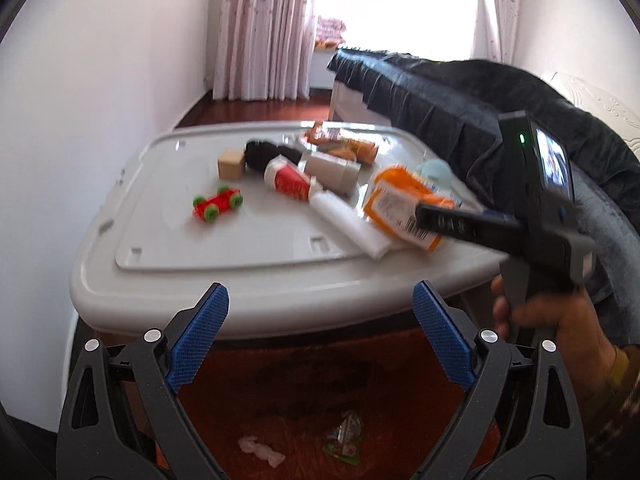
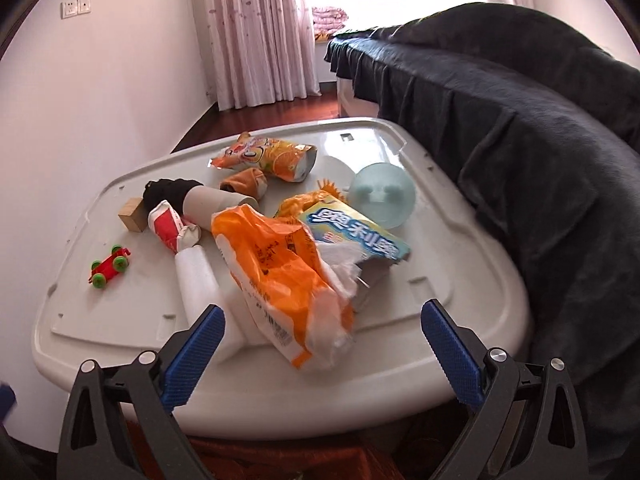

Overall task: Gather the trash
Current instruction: 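Grasp the white foam tube with the left gripper while the right gripper grasps the orange plastic bag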

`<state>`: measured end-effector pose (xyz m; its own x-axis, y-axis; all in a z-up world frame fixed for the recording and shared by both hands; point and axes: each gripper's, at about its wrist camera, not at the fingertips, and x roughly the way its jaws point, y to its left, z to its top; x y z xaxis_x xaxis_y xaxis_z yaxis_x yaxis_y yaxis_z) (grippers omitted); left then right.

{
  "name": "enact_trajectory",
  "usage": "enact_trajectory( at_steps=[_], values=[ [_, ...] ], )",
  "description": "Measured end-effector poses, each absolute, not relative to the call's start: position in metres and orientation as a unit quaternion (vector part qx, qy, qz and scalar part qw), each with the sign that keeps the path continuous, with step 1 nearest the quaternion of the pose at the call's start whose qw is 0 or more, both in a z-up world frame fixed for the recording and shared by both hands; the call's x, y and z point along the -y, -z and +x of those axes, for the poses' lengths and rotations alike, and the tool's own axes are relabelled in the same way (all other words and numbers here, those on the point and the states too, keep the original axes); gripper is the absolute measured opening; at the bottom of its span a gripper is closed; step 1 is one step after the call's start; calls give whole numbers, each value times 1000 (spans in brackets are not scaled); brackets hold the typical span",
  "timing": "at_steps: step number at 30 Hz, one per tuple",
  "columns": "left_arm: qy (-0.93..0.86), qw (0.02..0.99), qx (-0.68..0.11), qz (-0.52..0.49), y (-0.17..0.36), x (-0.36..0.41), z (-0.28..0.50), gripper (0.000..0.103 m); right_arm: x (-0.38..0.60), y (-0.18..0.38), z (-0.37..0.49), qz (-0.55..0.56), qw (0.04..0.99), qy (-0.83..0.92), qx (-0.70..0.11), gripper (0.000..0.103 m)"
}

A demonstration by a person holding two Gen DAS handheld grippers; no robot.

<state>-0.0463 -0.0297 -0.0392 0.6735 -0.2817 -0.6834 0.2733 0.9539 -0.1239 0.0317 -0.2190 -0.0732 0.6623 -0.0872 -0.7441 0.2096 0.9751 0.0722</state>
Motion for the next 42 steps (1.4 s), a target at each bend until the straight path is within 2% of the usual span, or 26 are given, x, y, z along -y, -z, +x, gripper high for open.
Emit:
enact_trajectory(
  at_steps=[2,5,6,7,10,13,21,28,29,31,33,38,42],
  values=[
    [152,912,-382,-10,45,27,-45,91,215,78,41,67,909,79,-404,97],
    [149,911,-384,-9,49,26,-43,91,209,87,54,47,905,78,-415,90],
    [149,911,-384,-10,50,26,-43,91,209,90,56,45,903,77,-420,83],
    [148,911,-385,-10,50,25,-42,91,209,94,58,47,900,73,-427,71],
    [148,910,-387,-10,51,26,-42,91,210,99,59,50,897,65,-434,43],
    [148,909,-389,-10,52,26,-42,91,210,93,51,51,901,59,-427,31],
    [154,908,-388,-34,45,32,-32,91,214,38,17,45,923,63,-376,30],
    [124,907,-398,-53,50,73,16,89,236,-16,-21,38,945,89,-314,30],
    [116,905,-405,-54,55,81,24,87,237,-21,-24,35,947,91,-307,30],
    [111,899,-420,-53,66,101,41,75,240,-27,-30,31,951,92,-294,31],
    [100,897,-429,-41,79,120,55,69,241,-29,-32,28,952,87,-291,31],
    [70,891,-448,-27,101,139,80,67,242,-28,-33,22,955,82,-284,31],
    [52,883,-466,-28,116,138,100,55,243,-24,-32,27,955,73,-287,31]
  ],
)
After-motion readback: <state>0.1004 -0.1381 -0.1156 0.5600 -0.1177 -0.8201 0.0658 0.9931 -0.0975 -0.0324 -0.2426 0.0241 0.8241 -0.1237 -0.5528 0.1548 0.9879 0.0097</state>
